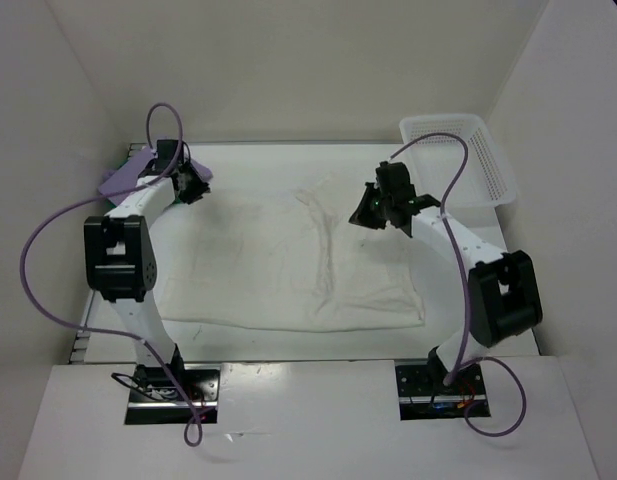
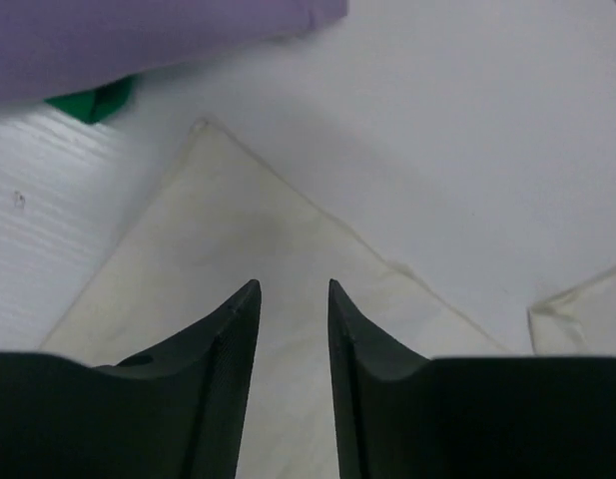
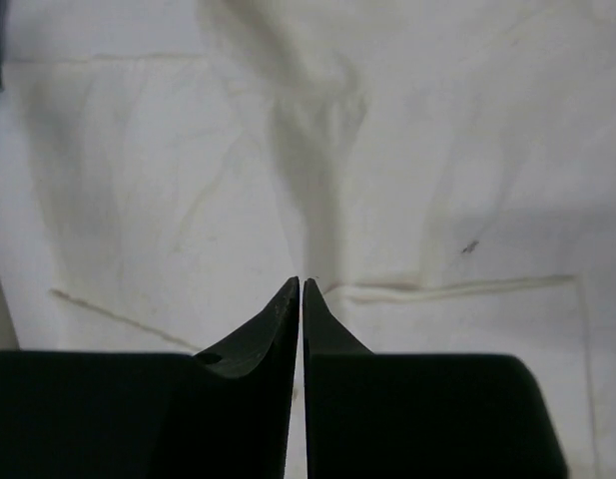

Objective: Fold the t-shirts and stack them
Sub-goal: Grap the side of the flattened tshirt furthest away from the robot with both arms

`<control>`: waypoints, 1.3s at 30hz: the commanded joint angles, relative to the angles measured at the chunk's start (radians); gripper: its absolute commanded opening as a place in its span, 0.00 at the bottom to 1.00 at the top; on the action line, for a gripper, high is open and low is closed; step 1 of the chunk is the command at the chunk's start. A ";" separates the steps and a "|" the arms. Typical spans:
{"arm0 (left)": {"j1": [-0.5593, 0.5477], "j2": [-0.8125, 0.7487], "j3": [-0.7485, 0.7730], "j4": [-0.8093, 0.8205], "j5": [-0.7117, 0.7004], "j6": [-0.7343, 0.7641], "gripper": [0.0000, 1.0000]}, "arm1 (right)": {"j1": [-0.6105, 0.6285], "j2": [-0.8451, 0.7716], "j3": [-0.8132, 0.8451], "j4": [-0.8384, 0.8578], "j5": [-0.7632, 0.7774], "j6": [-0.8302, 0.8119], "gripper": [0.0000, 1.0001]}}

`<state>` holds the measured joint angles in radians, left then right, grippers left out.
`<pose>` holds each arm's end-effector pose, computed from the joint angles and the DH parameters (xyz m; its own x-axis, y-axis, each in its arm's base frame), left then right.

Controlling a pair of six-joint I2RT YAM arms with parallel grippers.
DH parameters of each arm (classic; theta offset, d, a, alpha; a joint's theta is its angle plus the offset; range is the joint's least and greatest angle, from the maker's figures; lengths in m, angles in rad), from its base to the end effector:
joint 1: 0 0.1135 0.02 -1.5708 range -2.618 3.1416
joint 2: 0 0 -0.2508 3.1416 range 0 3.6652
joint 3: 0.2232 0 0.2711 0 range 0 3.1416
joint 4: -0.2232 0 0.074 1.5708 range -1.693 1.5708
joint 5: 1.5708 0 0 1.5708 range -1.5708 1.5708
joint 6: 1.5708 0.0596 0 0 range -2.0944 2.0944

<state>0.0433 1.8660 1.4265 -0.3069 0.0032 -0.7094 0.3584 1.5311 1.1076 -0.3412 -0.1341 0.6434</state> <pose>0.4554 0.0195 0.2046 -0.4881 -0.6731 -0.5556 -0.4729 0.7390 -0.4799 0.3453 0.1379 0.2180 -0.7814 0.3422 -0.5218 0.0386 0.8611 0.5070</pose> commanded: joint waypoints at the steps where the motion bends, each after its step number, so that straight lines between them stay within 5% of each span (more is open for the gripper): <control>1: -0.002 0.096 0.123 0.031 -0.086 0.045 0.44 | -0.038 0.107 0.101 0.054 0.027 -0.083 0.08; 5: 0.018 0.186 0.216 0.022 -0.114 0.079 0.54 | -0.050 0.194 0.182 0.064 0.045 -0.102 0.12; 18: 0.036 0.282 0.244 -0.020 -0.238 0.168 0.47 | -0.059 0.349 0.346 0.084 0.002 -0.120 0.20; 33: 0.036 0.318 0.207 0.055 -0.174 0.177 0.48 | -0.059 0.491 0.525 0.051 -0.019 -0.139 0.24; 39: 0.036 0.328 0.207 0.055 -0.164 0.186 0.45 | -0.079 0.610 0.676 0.005 -0.030 -0.149 0.38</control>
<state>0.0792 2.1723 1.6417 -0.2829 -0.1734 -0.5499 0.2970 2.0941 1.6897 -0.3229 -0.1589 0.5220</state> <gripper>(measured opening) 0.449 0.361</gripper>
